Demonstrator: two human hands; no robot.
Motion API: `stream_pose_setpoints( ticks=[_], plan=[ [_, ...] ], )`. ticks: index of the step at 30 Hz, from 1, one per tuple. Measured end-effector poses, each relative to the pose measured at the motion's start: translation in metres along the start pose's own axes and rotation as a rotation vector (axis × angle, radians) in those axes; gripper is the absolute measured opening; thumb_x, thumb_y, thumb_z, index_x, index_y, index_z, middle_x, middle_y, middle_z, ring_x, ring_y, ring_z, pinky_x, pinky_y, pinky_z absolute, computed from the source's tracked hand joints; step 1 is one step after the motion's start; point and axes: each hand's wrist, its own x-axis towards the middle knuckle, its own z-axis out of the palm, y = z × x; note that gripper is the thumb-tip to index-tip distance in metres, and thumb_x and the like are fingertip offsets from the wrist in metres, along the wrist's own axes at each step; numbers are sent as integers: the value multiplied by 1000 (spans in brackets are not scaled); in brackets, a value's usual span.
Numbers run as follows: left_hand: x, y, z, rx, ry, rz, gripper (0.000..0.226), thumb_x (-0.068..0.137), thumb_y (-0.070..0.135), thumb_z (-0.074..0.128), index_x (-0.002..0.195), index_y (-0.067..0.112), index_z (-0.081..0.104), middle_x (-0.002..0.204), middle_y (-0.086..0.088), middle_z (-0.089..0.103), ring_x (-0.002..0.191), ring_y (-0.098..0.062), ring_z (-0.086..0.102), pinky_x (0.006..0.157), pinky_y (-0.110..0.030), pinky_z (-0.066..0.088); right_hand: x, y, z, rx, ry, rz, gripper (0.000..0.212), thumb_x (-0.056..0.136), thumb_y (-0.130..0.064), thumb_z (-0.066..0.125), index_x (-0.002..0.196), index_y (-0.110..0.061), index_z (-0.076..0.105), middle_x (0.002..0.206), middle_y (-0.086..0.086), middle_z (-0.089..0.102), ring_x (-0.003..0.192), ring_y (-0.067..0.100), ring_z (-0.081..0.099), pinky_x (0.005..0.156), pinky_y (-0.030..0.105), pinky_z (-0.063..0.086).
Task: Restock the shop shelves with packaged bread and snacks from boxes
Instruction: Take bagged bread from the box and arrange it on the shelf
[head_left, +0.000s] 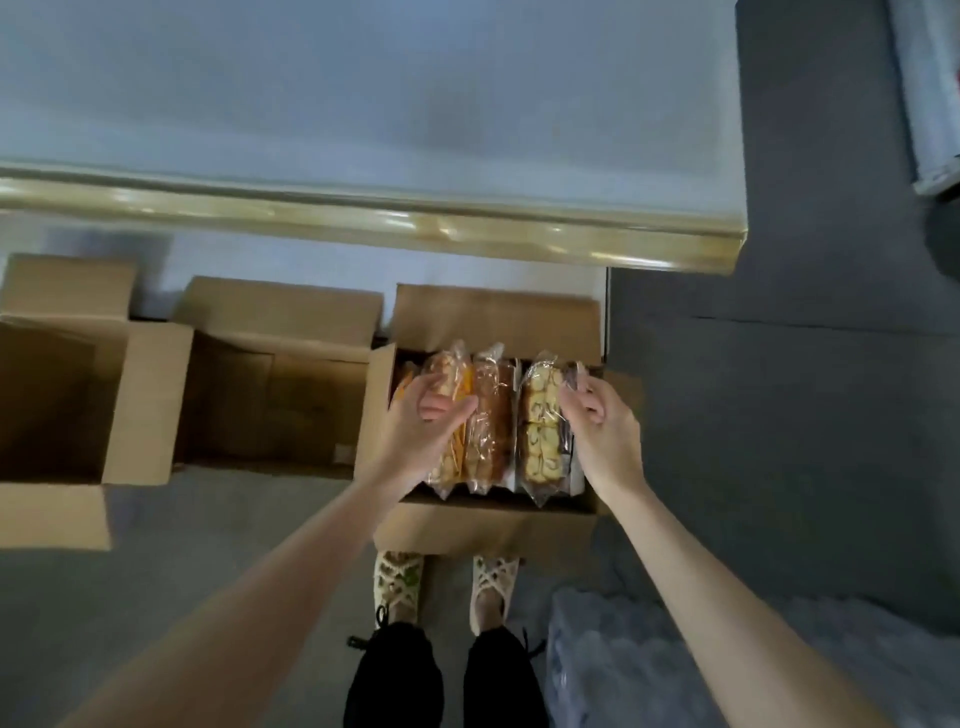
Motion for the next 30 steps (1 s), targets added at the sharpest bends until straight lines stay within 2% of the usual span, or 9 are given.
stream_pose_setpoints(
  ticks=[4,7,11,17,19,24,26,28,30],
  plan=[
    [30,-47,33,-43,8,-99,68,74,51,67,130,19,49,104,5,67,100,-10,63,89,-28,50,29,56,17,-29,-44,67,49,94,-39,59,135,-12,51,106,-7,62,86,-8,55,67,-3,39],
    [45,-70,49,-56,15,-143,53,79,47,68,122,28,45,102,8,64,96,-4,60,75,-17,45,41,85,25,-35,-35,104,52,93,-38,60,135,-11,51,109,-5,65,92,5,60,71,0,42],
    [82,-116,80,-40,1,-182,45,86,36,68,123,16,52,99,9,66,90,-4,64,69,-16,47,70,142,48,-24,-18,170,55,90,-44,62,134,-13,52,112,-2,66,94,8,62,84,33,57],
    [120,-184,126,-67,-9,-262,23,88,26,69,108,23,57,89,5,67,79,-4,65,61,-11,45,96,219,72,-86,-30,213,56,92,-39,60,138,-9,47,112,-7,55,99,7,56,71,3,42],
    [128,-197,138,-46,-25,-253,18,88,24,68,101,28,56,83,8,65,69,5,63,58,-10,45,99,235,78,-56,-20,216,58,91,-36,63,140,-10,45,119,-7,54,111,9,55,88,11,44],
    [144,-206,152,22,-35,-246,39,91,31,64,125,15,52,89,11,63,60,13,60,50,-5,42,109,262,87,-38,-8,222,70,89,-35,67,147,-13,36,147,-2,42,135,11,37,112,30,30],
    [149,-207,156,37,-45,-242,42,92,32,62,129,14,51,91,12,62,63,9,61,48,-4,42,114,270,91,16,-8,279,65,90,-31,67,145,-16,38,143,-6,46,131,7,44,110,28,36],
    [153,-208,158,46,-48,-237,43,93,34,61,130,15,50,92,13,60,69,4,60,47,-4,42,116,276,94,16,-12,292,40,91,-26,66,127,-26,50,120,-16,57,110,-9,52,95,12,42],
    [157,-208,159,46,-42,-237,44,93,35,60,131,16,50,93,14,59,75,3,58,47,-4,42,119,281,97,10,-3,263,28,90,-25,67,107,-40,50,110,-16,57,104,-4,55,89,12,42]
  ],
)
